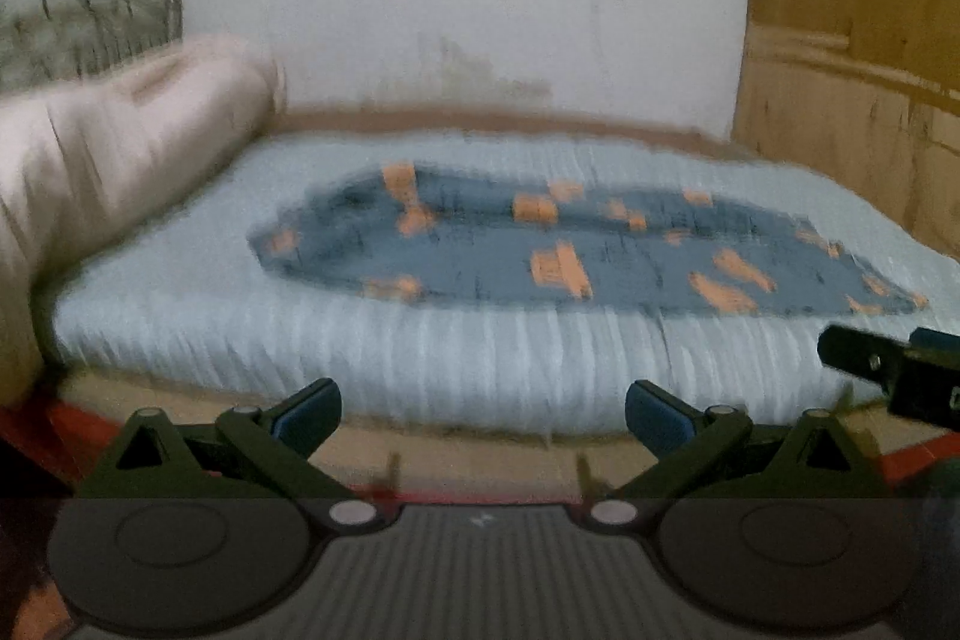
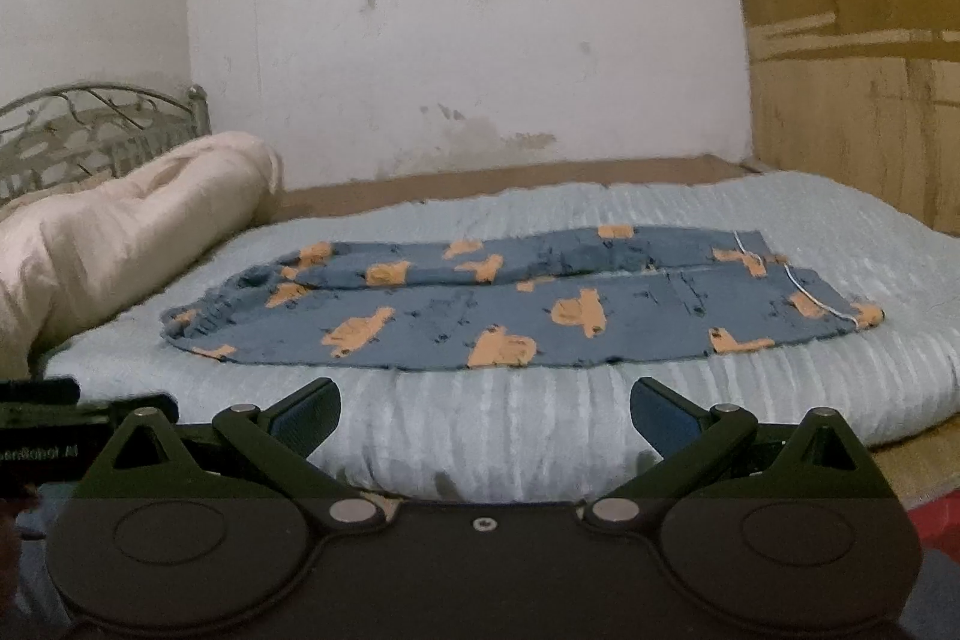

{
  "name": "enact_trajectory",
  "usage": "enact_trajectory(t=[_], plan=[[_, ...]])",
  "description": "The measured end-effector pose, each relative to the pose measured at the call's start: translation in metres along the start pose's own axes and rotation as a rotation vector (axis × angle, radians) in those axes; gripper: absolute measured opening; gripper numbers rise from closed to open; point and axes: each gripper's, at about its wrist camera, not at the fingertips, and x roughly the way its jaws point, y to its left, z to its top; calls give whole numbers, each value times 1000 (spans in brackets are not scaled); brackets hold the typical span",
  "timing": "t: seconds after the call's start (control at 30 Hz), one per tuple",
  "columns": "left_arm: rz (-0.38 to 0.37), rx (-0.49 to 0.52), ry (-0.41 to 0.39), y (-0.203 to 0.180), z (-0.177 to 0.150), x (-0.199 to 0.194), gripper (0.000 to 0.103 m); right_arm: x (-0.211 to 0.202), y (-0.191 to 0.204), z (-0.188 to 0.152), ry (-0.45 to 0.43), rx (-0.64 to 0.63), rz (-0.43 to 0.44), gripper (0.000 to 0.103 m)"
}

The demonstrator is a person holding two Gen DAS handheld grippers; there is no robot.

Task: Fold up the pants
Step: 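Move both grippers down toward the waistband of the pants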

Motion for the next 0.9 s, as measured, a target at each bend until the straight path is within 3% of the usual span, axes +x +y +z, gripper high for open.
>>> enact_trajectory(t=[0.13, 0.53, 0.7, 0.9], plan=[[-40, -70, 117, 8, 0, 15, 102, 9, -3, 6, 72, 15, -59, 102], [-7, -129, 216, 8, 17, 34, 102, 22, -19, 13, 121, 73, -96, 102], [8, -102, 232, 2, 29, 44, 102, 30, -25, 15, 131, 95, -91, 102], [87, -15, 253, -5, 60, 64, 102, 43, -32, 19, 118, 84, -44, 102]])
